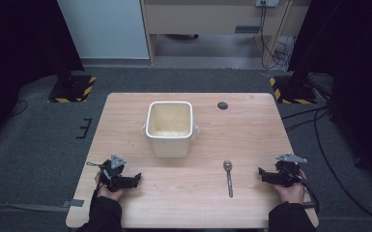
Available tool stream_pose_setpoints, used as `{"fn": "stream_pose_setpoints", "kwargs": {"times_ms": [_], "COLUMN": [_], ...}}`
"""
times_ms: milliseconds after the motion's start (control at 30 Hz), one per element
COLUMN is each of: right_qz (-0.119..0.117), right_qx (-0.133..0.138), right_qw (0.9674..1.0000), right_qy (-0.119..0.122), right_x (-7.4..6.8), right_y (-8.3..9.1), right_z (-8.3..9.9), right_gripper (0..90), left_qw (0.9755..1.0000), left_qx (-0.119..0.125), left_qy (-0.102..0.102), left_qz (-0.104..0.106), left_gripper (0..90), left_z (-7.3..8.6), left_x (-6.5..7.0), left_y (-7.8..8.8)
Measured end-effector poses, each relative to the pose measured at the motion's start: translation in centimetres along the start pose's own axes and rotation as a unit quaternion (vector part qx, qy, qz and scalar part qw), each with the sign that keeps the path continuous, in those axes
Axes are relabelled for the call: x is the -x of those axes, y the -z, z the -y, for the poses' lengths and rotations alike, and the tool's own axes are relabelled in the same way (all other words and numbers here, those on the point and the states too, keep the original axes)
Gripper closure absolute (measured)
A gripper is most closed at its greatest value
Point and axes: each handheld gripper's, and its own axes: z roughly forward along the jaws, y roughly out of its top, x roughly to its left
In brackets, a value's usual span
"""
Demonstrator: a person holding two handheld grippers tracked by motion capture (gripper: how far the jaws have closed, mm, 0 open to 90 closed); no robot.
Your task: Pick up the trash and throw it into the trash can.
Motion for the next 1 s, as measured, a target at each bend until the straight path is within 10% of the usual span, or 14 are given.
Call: {"fn": "stream_pose_setpoints", "kwargs": {"times_ms": [1000], "right_qz": [-0.004], "right_qx": [0.117], "right_qw": [0.9931], "right_qy": [-0.001], "right_x": [-2.0], "right_y": [6.2], "right_z": [-4.1], "right_gripper": [5.2], "left_qw": [1.0], "left_qx": [-0.001], "left_qy": [-0.002], "left_qz": [0.001], "left_gripper": [0.0], "left_z": [-0.1], "left_x": [-0.1], "left_y": [-0.1]}}
